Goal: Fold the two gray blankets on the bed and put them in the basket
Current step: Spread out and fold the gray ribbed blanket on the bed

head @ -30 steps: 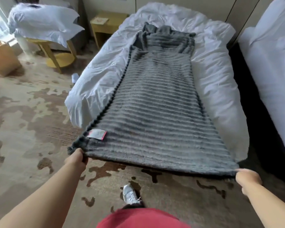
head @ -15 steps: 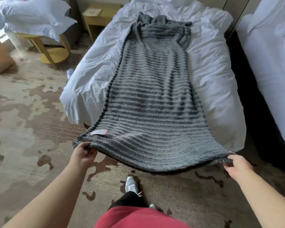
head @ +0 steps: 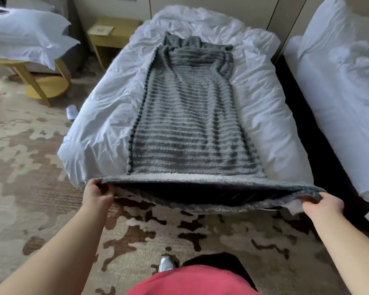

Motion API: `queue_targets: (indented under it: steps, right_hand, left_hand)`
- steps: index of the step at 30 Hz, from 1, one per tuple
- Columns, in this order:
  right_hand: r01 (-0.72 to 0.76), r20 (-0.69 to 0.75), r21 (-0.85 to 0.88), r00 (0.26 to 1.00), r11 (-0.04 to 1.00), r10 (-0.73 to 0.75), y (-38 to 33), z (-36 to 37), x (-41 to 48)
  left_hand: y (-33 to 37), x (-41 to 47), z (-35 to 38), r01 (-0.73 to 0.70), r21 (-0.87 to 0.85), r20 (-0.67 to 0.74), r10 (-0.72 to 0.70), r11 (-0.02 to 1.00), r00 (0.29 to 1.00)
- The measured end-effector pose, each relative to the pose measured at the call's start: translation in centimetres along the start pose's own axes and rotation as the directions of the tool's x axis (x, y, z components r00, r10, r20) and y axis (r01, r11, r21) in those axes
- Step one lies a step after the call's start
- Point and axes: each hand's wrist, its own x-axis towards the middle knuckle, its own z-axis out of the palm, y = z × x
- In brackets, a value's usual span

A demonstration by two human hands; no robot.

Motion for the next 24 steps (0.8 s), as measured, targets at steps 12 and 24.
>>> queue_targets:
  steps: [12,24]
  right_hand:
    - [0.040,0.060,0.099,0.997,0.994,-0.046,-2.8,7.8,2.2]
    - [-0.163,0.032,0.319,0.986,0.934,0.161,-11.5,22.6,11.9]
  left_hand:
    - [-0.7,3.7,9.1,0.019,-0.032,0.030,-0.018,0.999,0.999]
    - [0.8,15.2,22.9,-0.079,0.044,-0.120,0.083,0.996,0.989]
